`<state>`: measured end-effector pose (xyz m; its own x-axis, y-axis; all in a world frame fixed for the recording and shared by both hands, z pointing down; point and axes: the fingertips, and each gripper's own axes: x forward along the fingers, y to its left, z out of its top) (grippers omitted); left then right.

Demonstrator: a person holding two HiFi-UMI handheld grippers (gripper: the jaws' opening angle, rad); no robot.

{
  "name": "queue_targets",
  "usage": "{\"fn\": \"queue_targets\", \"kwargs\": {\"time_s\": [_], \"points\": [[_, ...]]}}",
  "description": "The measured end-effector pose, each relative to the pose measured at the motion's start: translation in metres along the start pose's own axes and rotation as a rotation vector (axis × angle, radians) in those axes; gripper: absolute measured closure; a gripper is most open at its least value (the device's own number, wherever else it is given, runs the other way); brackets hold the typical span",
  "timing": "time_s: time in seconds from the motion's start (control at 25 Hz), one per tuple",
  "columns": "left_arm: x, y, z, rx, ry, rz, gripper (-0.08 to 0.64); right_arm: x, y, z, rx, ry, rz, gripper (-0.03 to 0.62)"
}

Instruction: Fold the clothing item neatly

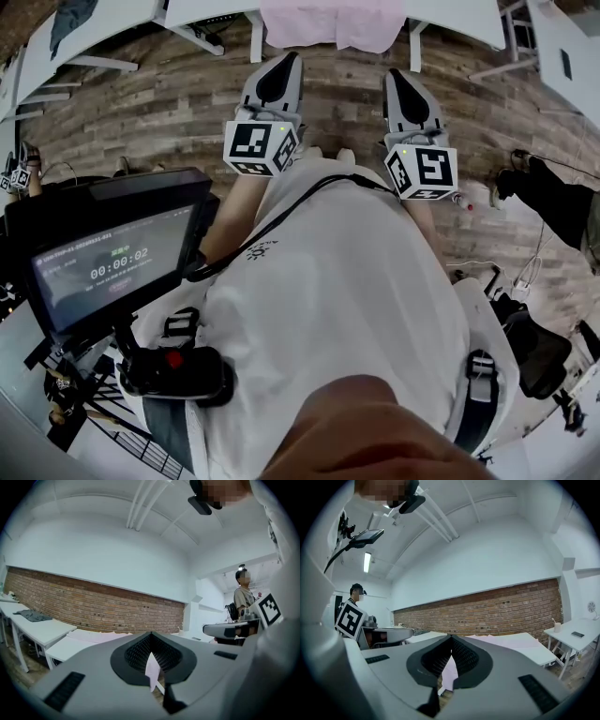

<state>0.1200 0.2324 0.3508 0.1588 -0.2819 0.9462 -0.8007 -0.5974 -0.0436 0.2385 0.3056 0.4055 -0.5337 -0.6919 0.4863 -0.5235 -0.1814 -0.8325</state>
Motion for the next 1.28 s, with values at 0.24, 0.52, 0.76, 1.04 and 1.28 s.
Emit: {"fn": "queue_targets", "kwargs": {"time_s": [0.24,0.52,0.76,1.04,1.28], "points": [[-0.001,0.005,-0.003,0.003,0.013,0.029,0.558,0.001,0.001,-0.002,-0.001,0.006,0.004,0.589],[-0.003,0.000,-0.005,0.016,0.018,0.003,0.558,0.003,0.006,-0.005,0.002,0.010,0.018,0.589],[-0.006,-0.004,-0.008,0.020,0.024,0.001,0.558,0.004,0.013,-0.008,0.007,0.020,0.037,0.589],[-0.011,-0.003,-0.011,0.000,0.031,0.012,0.558,0.004,0.022,-0.012,0.008,0.036,0.059,0.589],[-0.016,-0.001,-0.016,-0.002,0.039,0.030,0.558,0.005,0.024,-0.017,0.014,0.049,0.068,0.589]]}}
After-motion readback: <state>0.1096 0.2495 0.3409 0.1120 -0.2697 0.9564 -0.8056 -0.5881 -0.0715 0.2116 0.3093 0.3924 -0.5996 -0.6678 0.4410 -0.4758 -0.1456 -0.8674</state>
